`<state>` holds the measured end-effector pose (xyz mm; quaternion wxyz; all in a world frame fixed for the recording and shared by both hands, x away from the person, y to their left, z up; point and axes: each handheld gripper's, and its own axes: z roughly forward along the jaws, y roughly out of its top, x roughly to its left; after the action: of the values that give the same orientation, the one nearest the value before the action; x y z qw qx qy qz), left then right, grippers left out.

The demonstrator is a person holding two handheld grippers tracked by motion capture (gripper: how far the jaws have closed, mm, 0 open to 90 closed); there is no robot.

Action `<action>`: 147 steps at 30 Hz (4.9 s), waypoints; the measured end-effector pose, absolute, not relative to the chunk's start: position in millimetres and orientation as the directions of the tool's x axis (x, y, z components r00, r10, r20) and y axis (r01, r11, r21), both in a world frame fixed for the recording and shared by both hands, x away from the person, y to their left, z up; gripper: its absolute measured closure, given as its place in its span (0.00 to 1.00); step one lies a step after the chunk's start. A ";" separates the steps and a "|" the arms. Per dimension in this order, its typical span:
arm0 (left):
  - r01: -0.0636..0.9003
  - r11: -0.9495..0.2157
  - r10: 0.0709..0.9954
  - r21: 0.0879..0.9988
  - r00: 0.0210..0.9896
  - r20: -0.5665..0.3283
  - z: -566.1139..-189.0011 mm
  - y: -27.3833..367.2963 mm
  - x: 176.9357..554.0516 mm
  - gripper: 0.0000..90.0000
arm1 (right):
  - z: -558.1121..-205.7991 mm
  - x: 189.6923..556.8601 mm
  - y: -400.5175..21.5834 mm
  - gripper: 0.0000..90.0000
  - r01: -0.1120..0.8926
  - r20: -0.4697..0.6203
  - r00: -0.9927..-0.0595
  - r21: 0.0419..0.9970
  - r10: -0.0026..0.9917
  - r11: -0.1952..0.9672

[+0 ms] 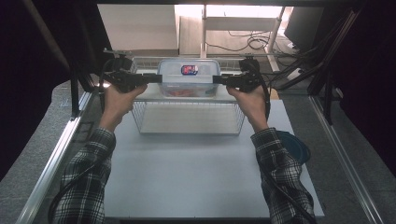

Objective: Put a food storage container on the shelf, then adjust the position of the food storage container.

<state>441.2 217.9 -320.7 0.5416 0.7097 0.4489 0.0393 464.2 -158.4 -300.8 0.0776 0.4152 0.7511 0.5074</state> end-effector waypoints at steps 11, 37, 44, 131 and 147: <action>0.585 -0.024 0.689 0.811 0.597 -0.410 -319.5 216.5 439.3 0.61 | -300.1 458.8 -160.0 0.55 0.543 0.300 -0.649 0.826 0.699 0.150; 0.453 -0.178 0.716 0.874 0.668 -0.201 -306.4 207.7 393.7 0.23 | -301.1 434.1 -170.0 0.25 0.443 0.205 -0.710 0.873 0.674 0.201; 0.431 -0.257 0.726 0.865 0.677 -0.122 -323.6 202.7 367.5 0.14 | -310.8 414.0 -169.9 0.16 0.400 0.140 -0.740 0.878 0.658 0.264; 0.480 -0.284 0.741 0.830 0.659 -0.128 -518.2 190.9 209.5 0.05 | -452.1 285.1 -274.4 0.74 0.516 0.102 -0.636 0.793 0.765 0.323; 0.504 -0.314 0.742 0.805 0.659 -0.123 -523.8 187.7 213.1 0.05 | -444.1 319.8 -345.8 0.99 0.558 0.058 -0.458 0.796 0.887 0.236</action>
<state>213.1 187.7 -523.8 0.4369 0.7990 0.3900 0.1365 319.8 -345.8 -444.1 0.2094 0.4768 0.7577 0.3934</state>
